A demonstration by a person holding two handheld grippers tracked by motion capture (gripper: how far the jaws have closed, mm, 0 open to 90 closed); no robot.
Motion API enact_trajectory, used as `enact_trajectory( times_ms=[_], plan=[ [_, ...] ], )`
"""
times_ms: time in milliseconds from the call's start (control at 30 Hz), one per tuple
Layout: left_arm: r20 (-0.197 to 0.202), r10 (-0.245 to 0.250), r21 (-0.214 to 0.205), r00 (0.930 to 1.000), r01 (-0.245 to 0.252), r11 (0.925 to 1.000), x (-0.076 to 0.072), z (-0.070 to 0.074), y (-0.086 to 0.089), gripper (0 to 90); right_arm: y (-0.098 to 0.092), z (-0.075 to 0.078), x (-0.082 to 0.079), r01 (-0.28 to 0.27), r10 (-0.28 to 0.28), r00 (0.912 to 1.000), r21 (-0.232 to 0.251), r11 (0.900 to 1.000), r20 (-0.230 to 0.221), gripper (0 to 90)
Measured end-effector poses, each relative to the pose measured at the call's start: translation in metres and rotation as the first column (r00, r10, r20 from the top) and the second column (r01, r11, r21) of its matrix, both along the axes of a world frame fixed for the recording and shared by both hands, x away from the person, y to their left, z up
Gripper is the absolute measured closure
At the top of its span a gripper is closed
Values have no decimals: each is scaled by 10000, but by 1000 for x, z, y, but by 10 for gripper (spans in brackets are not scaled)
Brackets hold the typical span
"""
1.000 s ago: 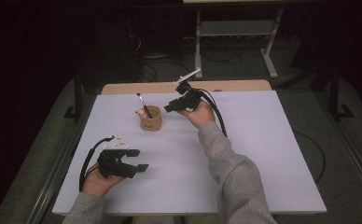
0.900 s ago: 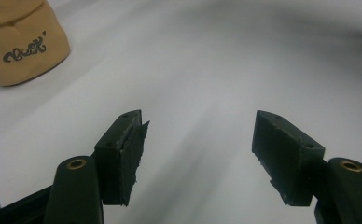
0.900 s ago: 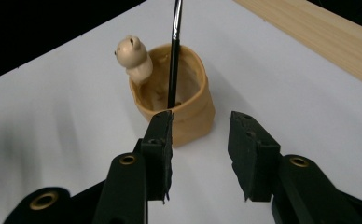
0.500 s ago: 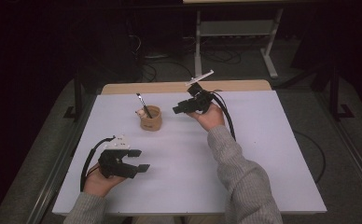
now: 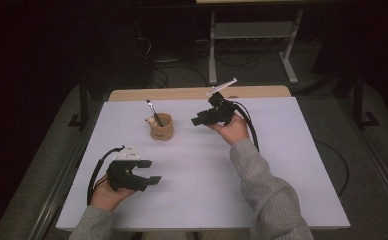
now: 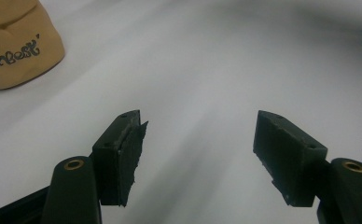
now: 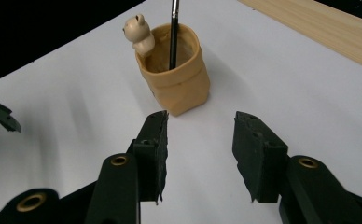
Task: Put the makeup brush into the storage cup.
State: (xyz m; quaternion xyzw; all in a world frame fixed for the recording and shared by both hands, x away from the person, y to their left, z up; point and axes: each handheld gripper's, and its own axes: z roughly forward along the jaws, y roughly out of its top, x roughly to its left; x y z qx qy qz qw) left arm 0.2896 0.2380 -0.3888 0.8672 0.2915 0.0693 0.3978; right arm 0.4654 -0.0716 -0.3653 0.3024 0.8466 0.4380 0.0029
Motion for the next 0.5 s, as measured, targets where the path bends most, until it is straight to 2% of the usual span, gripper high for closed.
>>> enact_trajectory(
  times_ms=[167, 267, 433, 500],
  plan=[
    [30, -68, 117, 10000, 67, 9999, 1, 0, -1, 319, -10, -1, -5, 68, -67, 9999, 105, 9999, -115, 520],
    [67, -71, 60, 10000, 70, 10000, 2, -1, -3, 319, -14, -4, -7, 128, -127, 9998, 77, 9999, -145, 500],
    [-13, -136, 236, 9999, 136, 9996, 2, -2, -2, 319, -20, -6, -11, 149, -149, 9996, -1, 9999, -223, 482],
    [58, -96, 154, 9999, 95, 9998, 2, -2, -3, 318, -23, -7, -13, 180, -181, 9997, -19, 9998, -185, 480]
  ],
)
